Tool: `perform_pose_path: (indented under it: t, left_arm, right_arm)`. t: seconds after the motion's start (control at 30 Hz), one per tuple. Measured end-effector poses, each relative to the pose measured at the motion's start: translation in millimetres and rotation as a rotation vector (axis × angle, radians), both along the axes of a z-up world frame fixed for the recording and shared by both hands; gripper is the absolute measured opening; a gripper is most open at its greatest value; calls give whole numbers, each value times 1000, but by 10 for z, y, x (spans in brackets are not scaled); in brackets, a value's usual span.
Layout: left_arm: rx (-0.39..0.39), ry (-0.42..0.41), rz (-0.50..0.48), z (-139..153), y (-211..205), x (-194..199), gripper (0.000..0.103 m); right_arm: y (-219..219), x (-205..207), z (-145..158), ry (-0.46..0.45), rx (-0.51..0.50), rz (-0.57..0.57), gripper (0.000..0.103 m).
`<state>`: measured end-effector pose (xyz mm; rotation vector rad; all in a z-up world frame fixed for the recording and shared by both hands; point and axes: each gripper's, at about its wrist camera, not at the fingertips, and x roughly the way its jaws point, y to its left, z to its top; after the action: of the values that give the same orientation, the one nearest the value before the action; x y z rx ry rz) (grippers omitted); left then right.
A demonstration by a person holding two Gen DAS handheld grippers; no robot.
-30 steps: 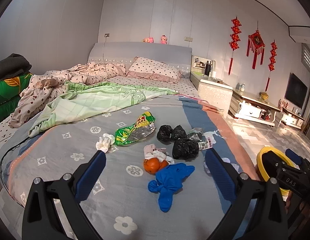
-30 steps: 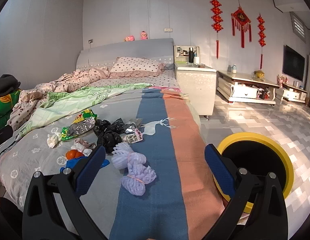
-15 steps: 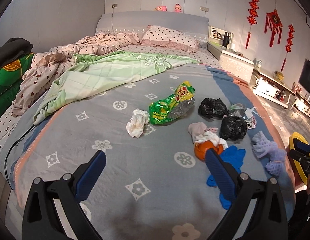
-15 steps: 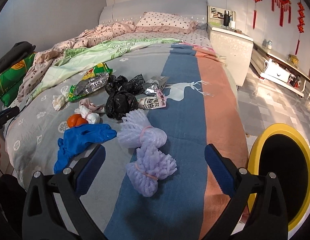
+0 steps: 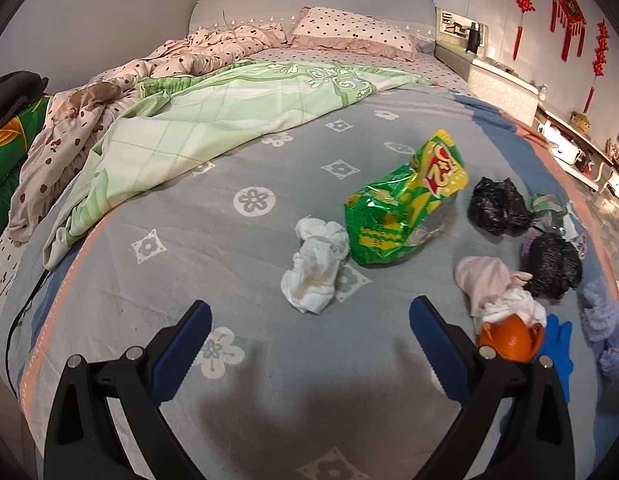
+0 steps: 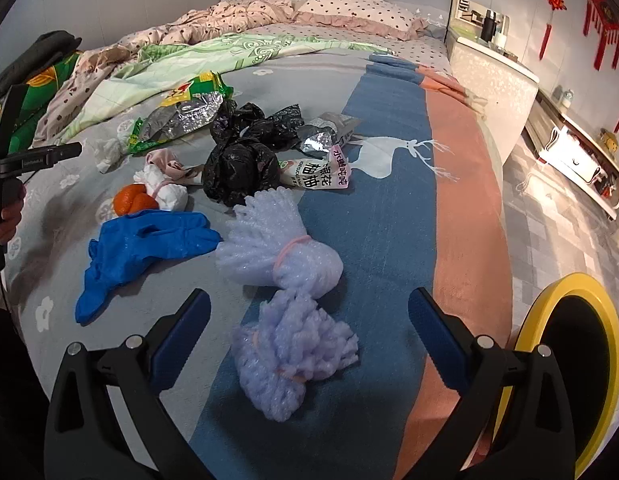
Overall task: Collect trash
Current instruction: 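Grasp the lavender mesh net with the right tool while the left tool grasps white tissue, then carry the mesh net and tissue in both tools over the yellow-rimmed bin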
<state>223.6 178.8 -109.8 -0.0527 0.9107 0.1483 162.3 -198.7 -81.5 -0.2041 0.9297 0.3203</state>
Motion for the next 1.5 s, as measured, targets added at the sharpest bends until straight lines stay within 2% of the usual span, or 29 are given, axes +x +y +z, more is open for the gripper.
perform_pose_path:
  t: [0.17, 0.4, 0.47, 0.53, 0.57, 0.67, 0.73, 0.83, 0.93, 1.07, 1.5]
  left_arm:
    - [15, 39, 43, -164, 155, 233, 96]
    - [-12, 52, 84, -344, 329, 457, 95]
    - [-18, 56, 78, -378, 323, 497, 92]
    - [-8, 56, 57, -411, 259, 534, 87]
    - [9, 56, 49, -432, 215, 555, 85]
    - [23, 62, 21, -482, 129, 607, 73]
    - [28, 73, 4, -528, 78, 634, 52]
    - [36, 73, -25, -562, 16, 646, 32]
    - [63, 60, -47, -556, -49, 633, 27]
    - [53, 45, -39, -507, -22, 596, 24]
    - [-5, -39, -32, -51, 42, 198, 23]
  right_arm:
    - [19, 77, -103, 76, -23, -11, 95]
    - [-27, 59, -207, 127, 16, -24, 95]
    - [-36, 80, -241, 137, 26, -27, 94]
    - [-54, 85, -274, 152, 40, -30, 89]
    - [-61, 84, -285, 158, 47, -33, 80]
    - [-85, 68, -308, 177, 75, -43, 75]
    - [-97, 45, -318, 179, 86, -42, 68]
    - [-122, 40, -328, 186, 109, -44, 58]
    - [-133, 37, -312, 185, 130, -45, 53]
    - [-148, -15, -253, 177, 146, -43, 49]
    - [-240, -311, 126, 103, 224, -39, 49]
